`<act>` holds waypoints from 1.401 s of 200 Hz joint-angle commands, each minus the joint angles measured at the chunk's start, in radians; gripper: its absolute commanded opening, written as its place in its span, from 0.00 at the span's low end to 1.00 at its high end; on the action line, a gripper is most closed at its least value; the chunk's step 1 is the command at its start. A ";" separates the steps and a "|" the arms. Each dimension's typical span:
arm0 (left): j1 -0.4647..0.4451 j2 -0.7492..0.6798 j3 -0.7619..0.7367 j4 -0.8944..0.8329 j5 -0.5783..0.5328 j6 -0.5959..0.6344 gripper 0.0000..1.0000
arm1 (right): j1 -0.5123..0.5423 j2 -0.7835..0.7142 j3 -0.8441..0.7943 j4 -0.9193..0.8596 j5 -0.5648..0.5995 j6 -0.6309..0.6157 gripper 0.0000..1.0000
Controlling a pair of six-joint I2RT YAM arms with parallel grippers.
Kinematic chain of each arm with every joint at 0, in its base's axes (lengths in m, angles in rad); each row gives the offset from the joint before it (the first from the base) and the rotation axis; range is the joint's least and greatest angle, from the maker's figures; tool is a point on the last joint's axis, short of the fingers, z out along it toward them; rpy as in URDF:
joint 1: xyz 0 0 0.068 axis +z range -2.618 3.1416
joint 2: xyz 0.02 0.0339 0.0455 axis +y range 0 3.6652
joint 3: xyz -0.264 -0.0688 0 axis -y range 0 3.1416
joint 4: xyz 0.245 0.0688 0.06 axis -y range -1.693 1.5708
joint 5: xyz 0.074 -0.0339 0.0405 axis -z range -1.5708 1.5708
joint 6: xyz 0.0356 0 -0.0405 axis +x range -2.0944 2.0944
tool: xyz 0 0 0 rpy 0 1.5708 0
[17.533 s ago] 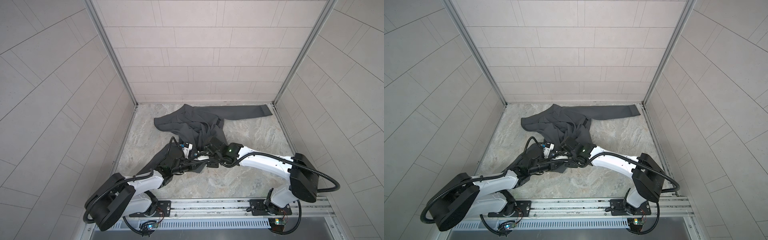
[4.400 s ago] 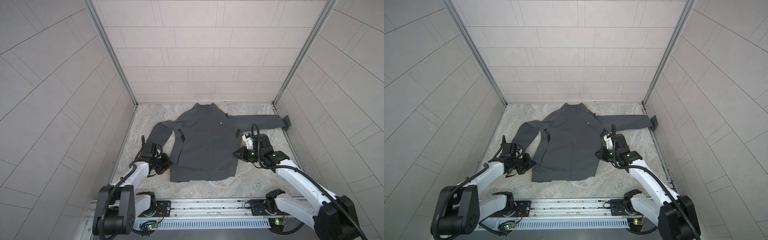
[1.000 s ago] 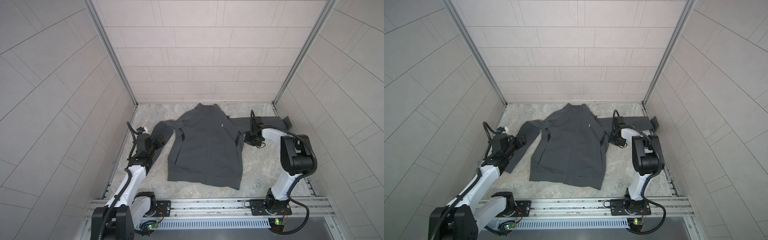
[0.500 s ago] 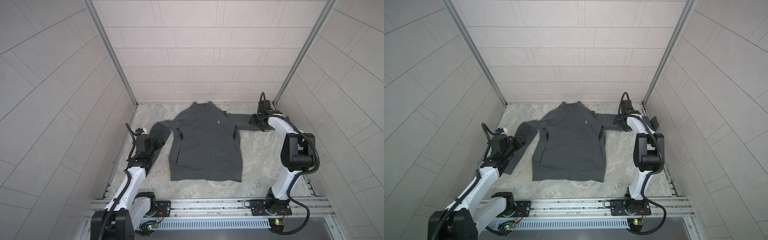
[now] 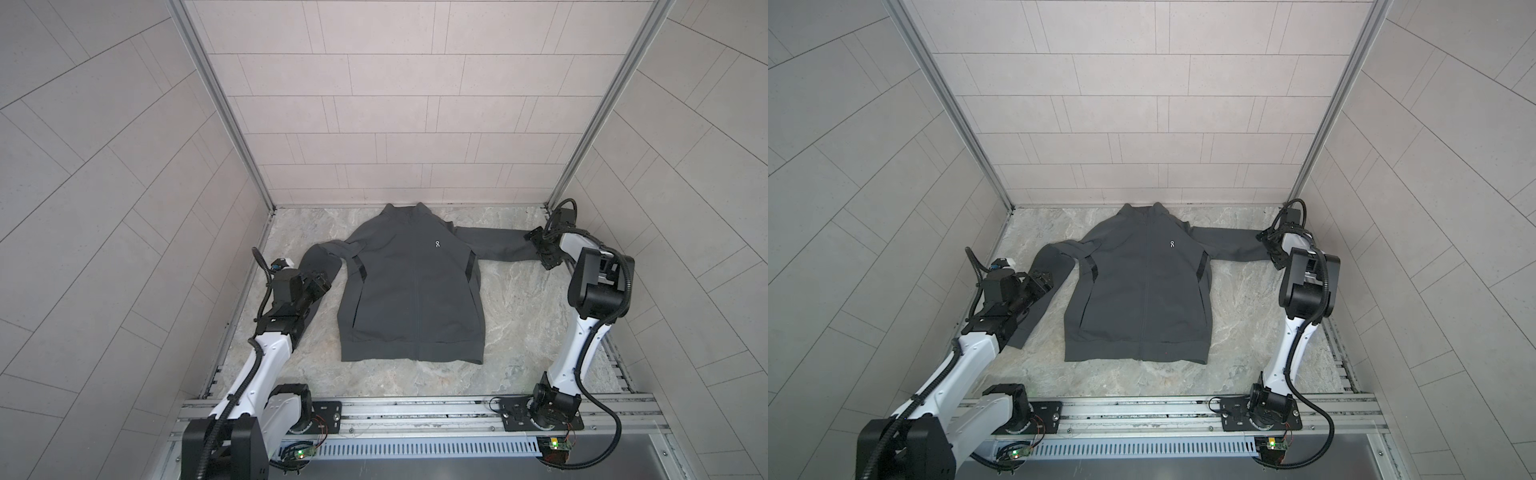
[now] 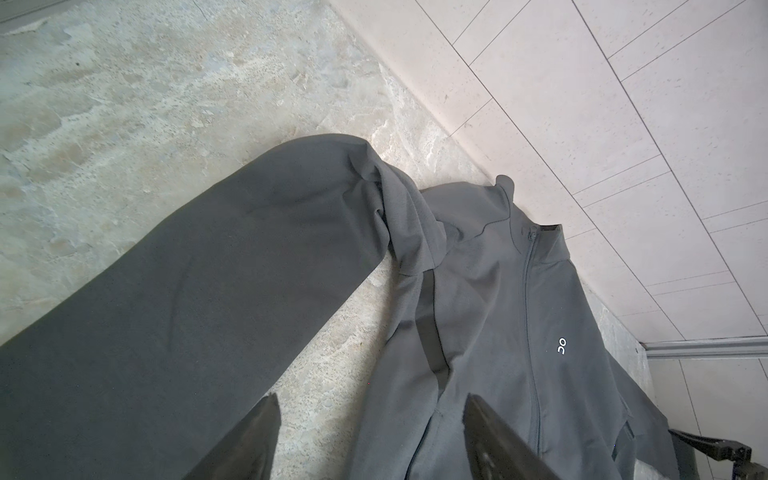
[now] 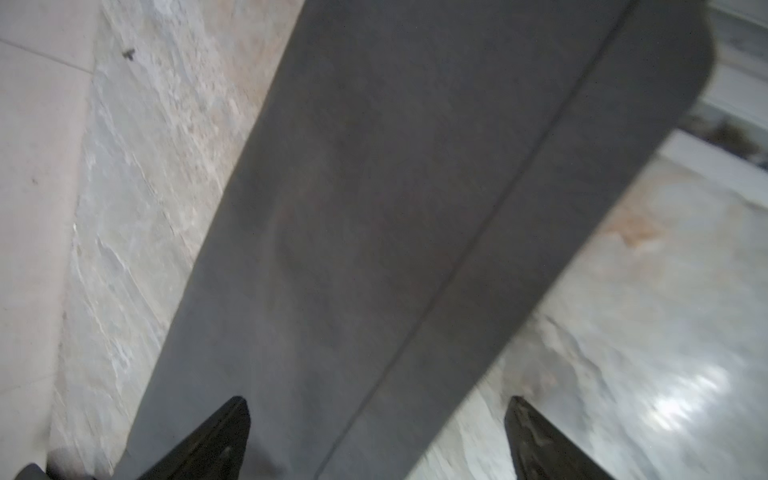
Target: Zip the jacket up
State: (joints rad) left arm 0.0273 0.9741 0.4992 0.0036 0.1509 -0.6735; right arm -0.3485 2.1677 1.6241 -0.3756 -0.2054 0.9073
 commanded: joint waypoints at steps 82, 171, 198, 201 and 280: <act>-0.012 -0.030 0.021 -0.038 -0.067 0.005 0.75 | 0.150 -0.275 -0.405 0.263 0.150 0.048 0.00; -0.018 -0.052 -0.019 0.006 -0.042 0.001 0.75 | 0.655 -0.486 -0.476 0.091 0.659 0.342 0.48; -0.019 -0.044 -0.035 0.032 -0.042 0.000 0.75 | 0.653 -0.565 -0.412 -0.082 0.685 0.215 0.57; -0.018 -0.041 -0.036 0.036 -0.043 0.000 0.75 | 0.651 -0.580 -0.414 -0.089 0.686 0.198 0.57; -0.017 0.016 -0.055 0.113 -0.242 0.235 0.74 | 0.510 -1.145 -0.935 0.203 0.821 -0.490 0.60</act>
State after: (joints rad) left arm 0.0128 0.9855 0.4725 0.0441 0.0410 -0.5598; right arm 0.1715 1.1473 0.9253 -0.3775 0.5266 0.7925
